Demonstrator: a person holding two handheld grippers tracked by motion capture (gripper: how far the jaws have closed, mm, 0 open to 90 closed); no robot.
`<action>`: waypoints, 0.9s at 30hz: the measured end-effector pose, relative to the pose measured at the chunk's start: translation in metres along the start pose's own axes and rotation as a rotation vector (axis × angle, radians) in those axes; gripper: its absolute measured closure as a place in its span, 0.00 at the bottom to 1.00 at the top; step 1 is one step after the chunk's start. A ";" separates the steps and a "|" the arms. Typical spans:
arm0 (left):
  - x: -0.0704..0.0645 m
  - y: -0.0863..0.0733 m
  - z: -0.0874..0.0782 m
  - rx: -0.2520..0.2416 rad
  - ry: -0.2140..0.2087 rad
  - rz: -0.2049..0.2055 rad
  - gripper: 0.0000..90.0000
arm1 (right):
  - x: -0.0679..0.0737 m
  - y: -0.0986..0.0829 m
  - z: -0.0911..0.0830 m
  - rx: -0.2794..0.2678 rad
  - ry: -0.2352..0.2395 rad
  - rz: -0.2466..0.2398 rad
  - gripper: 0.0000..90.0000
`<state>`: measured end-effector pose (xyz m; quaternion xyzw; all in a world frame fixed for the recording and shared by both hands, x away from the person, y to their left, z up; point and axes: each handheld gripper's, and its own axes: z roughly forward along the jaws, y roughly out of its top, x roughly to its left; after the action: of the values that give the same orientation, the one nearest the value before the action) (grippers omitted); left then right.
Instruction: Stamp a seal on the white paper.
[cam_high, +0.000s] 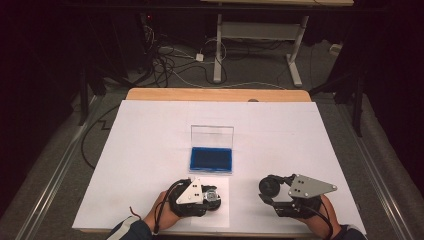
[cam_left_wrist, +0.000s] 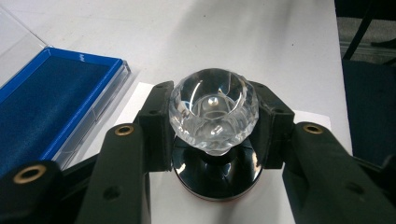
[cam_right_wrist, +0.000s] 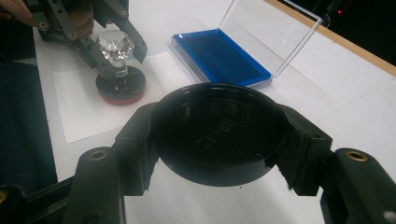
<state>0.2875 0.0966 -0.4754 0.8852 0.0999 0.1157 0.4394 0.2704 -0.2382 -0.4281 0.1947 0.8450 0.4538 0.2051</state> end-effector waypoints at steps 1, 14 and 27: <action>0.000 0.000 0.000 0.000 0.001 0.002 0.60 | 0.000 0.000 0.000 0.000 -0.001 -0.002 0.42; 0.001 -0.002 0.001 -0.017 -0.008 -0.019 0.60 | 0.000 0.000 0.000 -0.001 0.001 -0.003 0.42; 0.001 -0.003 0.001 -0.025 -0.013 -0.027 0.60 | 0.000 0.000 0.000 -0.001 0.001 -0.005 0.42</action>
<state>0.2888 0.0980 -0.4786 0.8789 0.1074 0.1051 0.4527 0.2702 -0.2382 -0.4278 0.1920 0.8454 0.4540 0.2060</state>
